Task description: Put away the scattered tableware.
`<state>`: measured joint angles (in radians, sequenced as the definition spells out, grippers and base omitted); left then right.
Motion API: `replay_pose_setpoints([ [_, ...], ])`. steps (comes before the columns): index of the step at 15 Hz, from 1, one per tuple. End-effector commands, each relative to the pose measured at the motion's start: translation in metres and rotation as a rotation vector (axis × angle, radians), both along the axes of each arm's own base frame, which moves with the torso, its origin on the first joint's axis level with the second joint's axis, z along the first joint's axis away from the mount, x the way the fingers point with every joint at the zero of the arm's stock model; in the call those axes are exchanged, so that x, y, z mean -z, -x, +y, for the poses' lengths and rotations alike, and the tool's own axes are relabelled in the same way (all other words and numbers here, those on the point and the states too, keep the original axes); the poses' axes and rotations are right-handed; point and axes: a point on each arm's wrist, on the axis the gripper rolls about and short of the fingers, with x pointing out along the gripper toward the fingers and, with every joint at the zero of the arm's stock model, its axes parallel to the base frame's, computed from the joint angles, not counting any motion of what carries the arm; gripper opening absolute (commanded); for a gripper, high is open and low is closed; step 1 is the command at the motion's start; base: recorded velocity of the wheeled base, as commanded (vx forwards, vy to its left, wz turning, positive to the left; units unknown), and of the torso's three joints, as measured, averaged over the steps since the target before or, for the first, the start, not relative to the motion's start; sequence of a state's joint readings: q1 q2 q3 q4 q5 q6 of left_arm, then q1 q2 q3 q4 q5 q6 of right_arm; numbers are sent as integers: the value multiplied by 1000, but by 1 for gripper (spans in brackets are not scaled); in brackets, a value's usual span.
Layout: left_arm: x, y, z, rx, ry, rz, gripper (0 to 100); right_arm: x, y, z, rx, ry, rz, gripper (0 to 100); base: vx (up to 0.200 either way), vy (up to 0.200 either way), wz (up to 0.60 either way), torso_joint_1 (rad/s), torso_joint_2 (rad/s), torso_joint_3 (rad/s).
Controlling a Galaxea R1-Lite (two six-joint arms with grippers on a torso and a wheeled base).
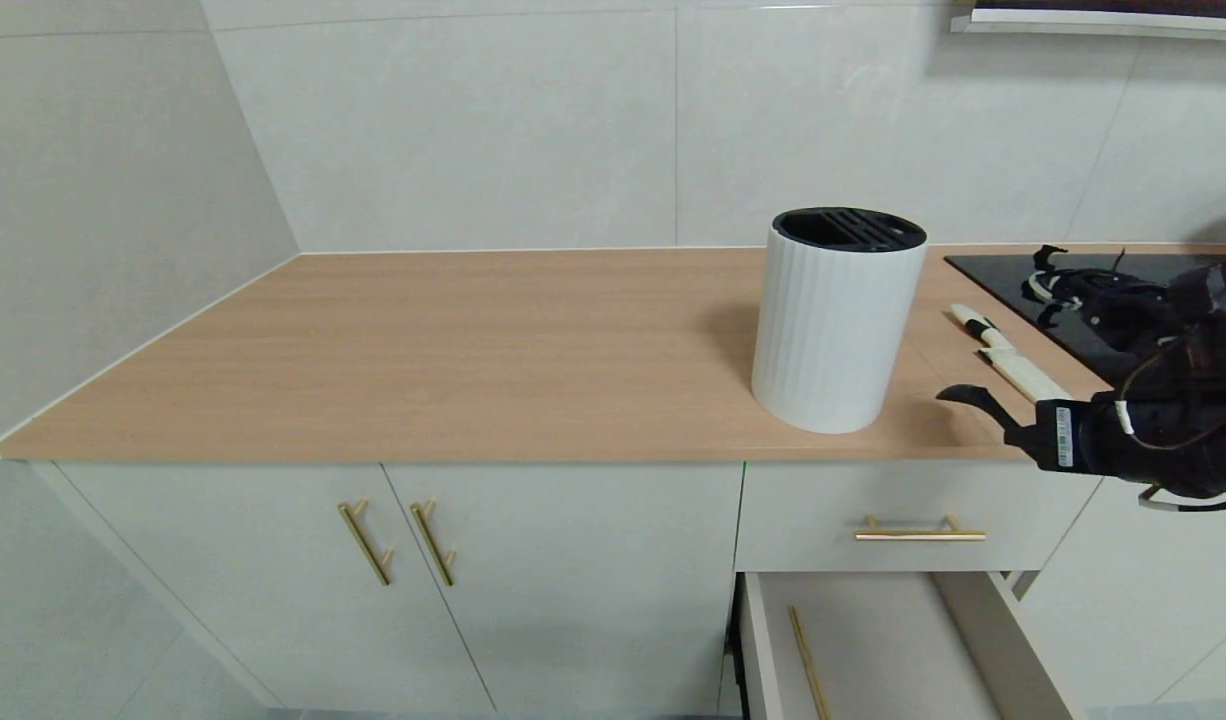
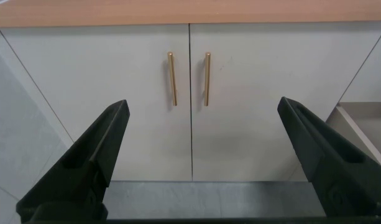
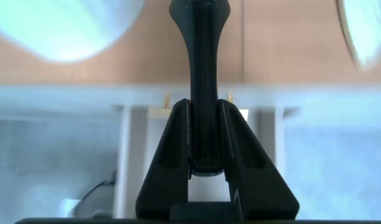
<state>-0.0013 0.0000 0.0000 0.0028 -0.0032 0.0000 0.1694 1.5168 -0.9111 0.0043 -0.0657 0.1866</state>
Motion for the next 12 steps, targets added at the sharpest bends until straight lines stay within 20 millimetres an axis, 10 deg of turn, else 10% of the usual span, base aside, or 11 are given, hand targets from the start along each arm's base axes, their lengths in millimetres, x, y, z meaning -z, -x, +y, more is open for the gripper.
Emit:
replay_pose_setpoints([
  [1,0,0,0,0,0,0,100,-5,32,-4,-6,-11,-34,0,0,0,0,0,0,0],
  [12,0,0,0,0,0,0,100,31,67,19,-150,1,6,0,0,0,0,0,0,0],
])
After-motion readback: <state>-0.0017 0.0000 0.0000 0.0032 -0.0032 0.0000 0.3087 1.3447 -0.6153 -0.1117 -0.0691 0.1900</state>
